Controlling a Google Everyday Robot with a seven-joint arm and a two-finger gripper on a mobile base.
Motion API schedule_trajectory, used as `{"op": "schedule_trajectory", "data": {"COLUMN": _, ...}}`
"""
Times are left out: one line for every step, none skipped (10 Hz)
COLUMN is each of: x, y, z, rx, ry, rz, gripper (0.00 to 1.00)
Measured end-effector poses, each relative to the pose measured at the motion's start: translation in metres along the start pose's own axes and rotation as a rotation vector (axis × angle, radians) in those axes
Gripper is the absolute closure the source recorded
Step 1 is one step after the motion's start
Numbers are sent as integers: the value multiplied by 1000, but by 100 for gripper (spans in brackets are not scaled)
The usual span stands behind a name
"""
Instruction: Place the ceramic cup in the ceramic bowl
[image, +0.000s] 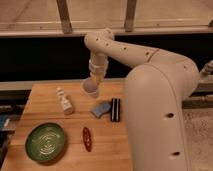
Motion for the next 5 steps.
{"op": "schedule_trajectory", "data": {"x": 4, "y": 17, "z": -12, "rx": 10, "ry": -2, "rz": -40, "gripper": 100}}
{"op": "schedule_trajectory", "data": {"x": 8, "y": 30, "z": -17, "rx": 22, "ry": -3, "rz": -73, "gripper": 100}}
{"op": "schedule_trajectory", "data": {"x": 14, "y": 46, "z": -22, "rx": 34, "ry": -4, "rz": -98, "gripper": 100}}
{"op": "schedule_trajectory", "data": {"x": 18, "y": 58, "z": -26, "rx": 44, "ry": -3, "rz": -113, "gripper": 100}}
{"op": "schedule_trajectory", "data": {"x": 25, "y": 77, "z": -30, "rx": 52, "ry": -2, "rz": -138, "gripper": 100}}
